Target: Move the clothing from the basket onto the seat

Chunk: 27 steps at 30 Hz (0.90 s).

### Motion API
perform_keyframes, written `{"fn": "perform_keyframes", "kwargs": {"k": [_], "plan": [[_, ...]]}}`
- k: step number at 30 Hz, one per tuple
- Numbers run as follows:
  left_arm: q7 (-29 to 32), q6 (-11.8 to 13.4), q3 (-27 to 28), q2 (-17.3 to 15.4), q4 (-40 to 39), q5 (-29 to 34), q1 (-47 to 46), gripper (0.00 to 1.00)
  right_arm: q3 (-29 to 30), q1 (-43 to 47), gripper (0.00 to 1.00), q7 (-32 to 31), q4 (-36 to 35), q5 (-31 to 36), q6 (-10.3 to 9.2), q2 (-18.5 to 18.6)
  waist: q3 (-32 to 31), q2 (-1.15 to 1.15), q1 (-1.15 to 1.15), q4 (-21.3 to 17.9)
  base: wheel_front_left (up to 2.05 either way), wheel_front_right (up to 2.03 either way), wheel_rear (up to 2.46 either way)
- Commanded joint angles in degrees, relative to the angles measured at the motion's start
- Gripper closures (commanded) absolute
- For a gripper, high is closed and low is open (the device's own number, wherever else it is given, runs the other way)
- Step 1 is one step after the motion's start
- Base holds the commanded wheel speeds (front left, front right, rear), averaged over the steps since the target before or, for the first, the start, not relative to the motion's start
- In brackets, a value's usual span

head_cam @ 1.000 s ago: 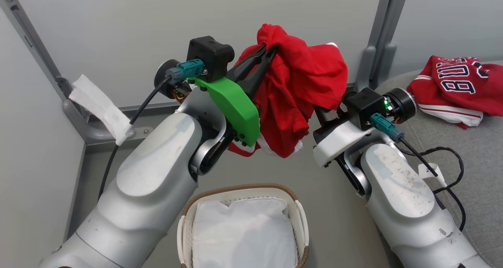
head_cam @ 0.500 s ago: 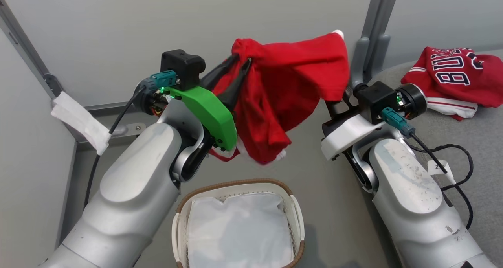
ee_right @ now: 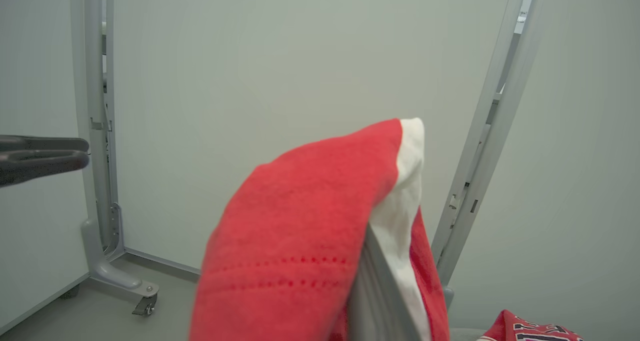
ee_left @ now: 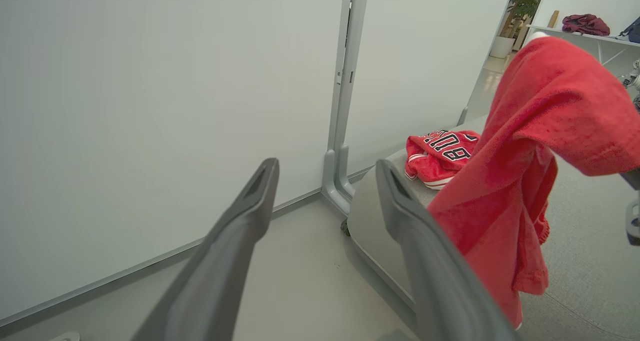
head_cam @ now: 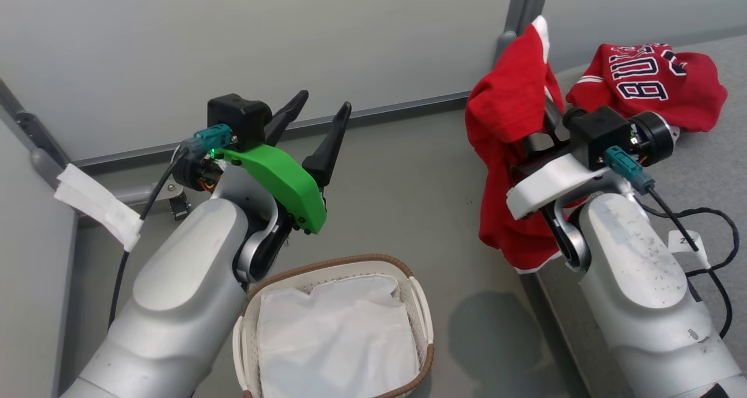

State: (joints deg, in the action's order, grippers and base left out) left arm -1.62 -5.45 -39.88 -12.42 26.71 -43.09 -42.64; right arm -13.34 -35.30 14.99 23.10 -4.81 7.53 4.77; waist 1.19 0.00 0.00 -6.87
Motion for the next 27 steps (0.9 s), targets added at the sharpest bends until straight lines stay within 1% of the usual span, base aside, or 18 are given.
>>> {"fn": "perform_keyframes", "kwargs": {"k": [1, 4, 9, 13, 19, 23, 27], "plan": [[-0.6, -0.2, -0.3, 0.1, -0.1, -0.4, 1.0, 0.00, 1.1, 0.1, 1.00, 0.3, -0.4, 0.5, -0.08, 0.7, 0.8, 0.00, 0.00, -1.7, 0.00, 0.00, 0.00], [-1.3, -0.4, -0.9, 0.4, -0.8, 0.0, 1.9, 0.00, 3.0, 0.5, 1.00, 0.3, -0.8, 0.9, -0.08, 1.6, 1.5, 0.00, 0.00, -3.7, 0.00, 0.00, 0.00], [-3.5, -0.4, -2.7, 0.8, -2.8, 1.9, 3.2, 0.00, 5.9, 0.6, 1.00, 0.3, -1.7, 1.6, -0.08, 2.8, 3.1, 0.00, 0.00, -8.2, 0.00, 0.00, 0.00], [-4.5, -0.2, -4.5, 0.9, -4.3, 3.4, 4.2, 0.00, 7.6, 0.6, 1.00, 0.1, -2.5, 1.8, -0.08, 2.9, 4.6, 0.00, 0.00, -12.2, 0.00, 0.00, 0.00], [-4.6, 0.1, -5.9, 1.1, -4.8, 3.7, 5.5, 0.00, 9.0, 1.5, 1.00, 0.0, -3.3, 1.9, -0.08, 2.6, 6.6, 0.00, 0.00, -17.7, 0.00, 0.00, 0.00], [-4.5, 0.2, -6.6, 1.2, -4.5, 3.9, 5.7, 0.00, 9.6, 2.0, 1.00, -0.1, -3.3, 1.9, -0.08, 2.5, 7.7, 0.00, 0.00, -20.3, 0.00, 0.00, 0.00], [-4.5, 0.3, -7.1, 1.4, -4.2, 4.1, 5.3, 0.00, 10.7, 2.4, 1.00, 0.0, -3.4, 1.9, -0.08, 2.5, 8.7, 0.00, 0.00, -21.7, 0.00, 0.00, 0.00]]}}
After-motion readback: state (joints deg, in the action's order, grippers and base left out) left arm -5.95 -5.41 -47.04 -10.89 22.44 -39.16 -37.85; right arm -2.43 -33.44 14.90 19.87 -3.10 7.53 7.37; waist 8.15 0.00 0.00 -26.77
